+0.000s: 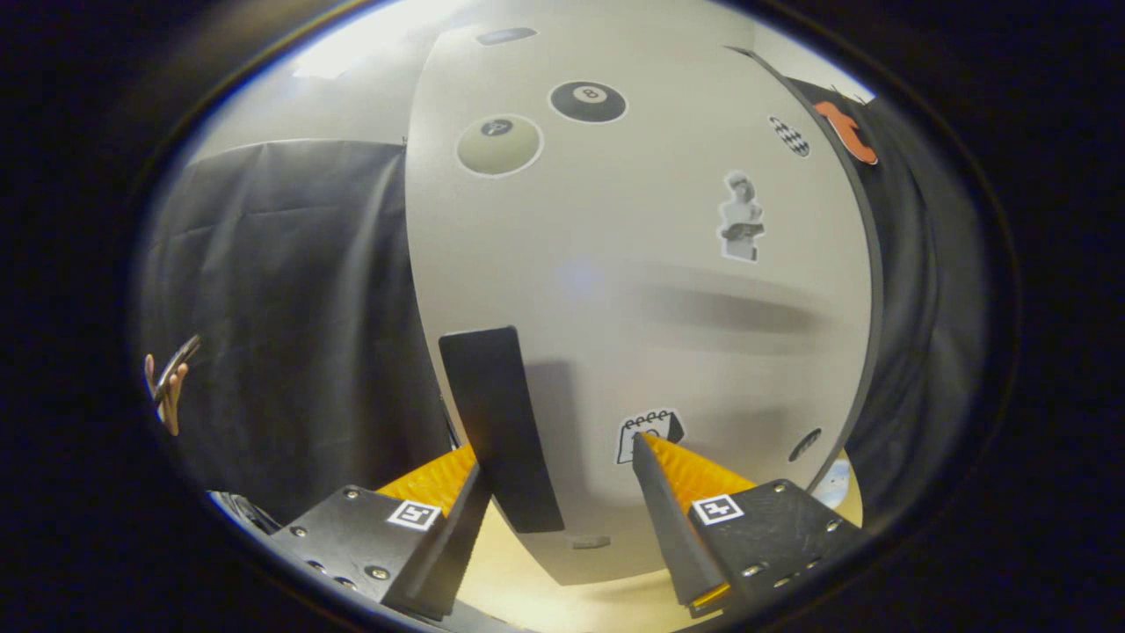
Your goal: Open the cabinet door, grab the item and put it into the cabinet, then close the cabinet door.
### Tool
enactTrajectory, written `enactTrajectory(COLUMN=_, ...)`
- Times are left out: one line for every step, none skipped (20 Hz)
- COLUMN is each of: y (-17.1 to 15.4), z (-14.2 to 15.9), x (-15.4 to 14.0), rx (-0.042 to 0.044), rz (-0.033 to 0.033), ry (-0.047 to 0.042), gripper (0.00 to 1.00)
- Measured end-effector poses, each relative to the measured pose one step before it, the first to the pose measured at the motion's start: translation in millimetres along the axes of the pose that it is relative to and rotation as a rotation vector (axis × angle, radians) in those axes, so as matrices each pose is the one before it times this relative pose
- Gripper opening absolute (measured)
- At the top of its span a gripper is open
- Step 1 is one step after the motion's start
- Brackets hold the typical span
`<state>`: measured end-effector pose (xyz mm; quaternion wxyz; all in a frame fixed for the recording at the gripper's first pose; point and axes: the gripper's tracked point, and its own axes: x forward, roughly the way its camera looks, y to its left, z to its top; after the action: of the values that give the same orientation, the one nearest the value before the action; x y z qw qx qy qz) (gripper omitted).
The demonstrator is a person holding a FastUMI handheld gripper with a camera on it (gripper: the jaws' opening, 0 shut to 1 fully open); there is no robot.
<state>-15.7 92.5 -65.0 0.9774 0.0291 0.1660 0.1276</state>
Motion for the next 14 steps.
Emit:
enactTrajectory(y=3.01, z=0.93, x=7.23, rx=-0.00674, rz=-0.00202, ry=0.00107, gripper=0.89)
enactTrajectory(y=5.16, z=0.35, x=6.55, rx=-0.01005, rz=-0.00608, ry=-0.00117, gripper=0.89)
enactTrajectory(y=4.84, z=-0.68, x=4.69, rx=-0.01679, rz=-0.00547, ry=0.00103, gripper=0.89)
enactTrajectory(y=10.89, z=-2.22, x=0.79, rx=-0.00881, rz=-0.00383, ry=-0.00061, gripper=0.89)
enactTrajectory(y=8.08, z=-0.29, x=0.53, rx=0.00093, rz=-0.00530, ry=-0.00121, gripper=0.89)
enactTrajectory(y=-4.05, z=1.10, x=-1.73, rx=0.00212, rz=-0.00307, ry=-0.00038, gripper=0.89)
enactTrajectory(y=-1.50, z=0.39, x=-0.81, rx=-0.00163, rz=-0.00307, ry=0.00067, gripper=0.89)
enactTrajectory(y=0.82, z=0.47, x=-1.54, rx=-0.00250, rz=-0.00274, ry=-0.00037, gripper=0.89)
enactTrajectory(y=-0.30, z=0.31, x=0.40, rx=-0.00215, rz=-0.00462, ry=0.00059, gripper=0.89)
enactTrajectory(y=0.98, z=-0.23, x=-1.92, rx=0.00014, rz=-0.00309, ry=0.00017, gripper=0.89)
enactTrajectory(y=0.37, z=0.32, x=-0.61, rx=0.00273, rz=-0.00377, ry=-0.00217, gripper=0.89)
enactTrajectory(y=0.89, z=-0.87, x=-1.30, rx=0.00170, rz=-0.00361, ry=-0.00047, gripper=0.89)
enactTrajectory(y=0.32, z=-0.23, x=-0.52, rx=0.00030, rz=-0.00454, ry=-0.00239, gripper=0.89)
enactTrajectory(y=0.59, z=-0.68, x=-1.98, rx=-0.00323, rz=-0.00401, ry=-0.00084, gripper=0.89)
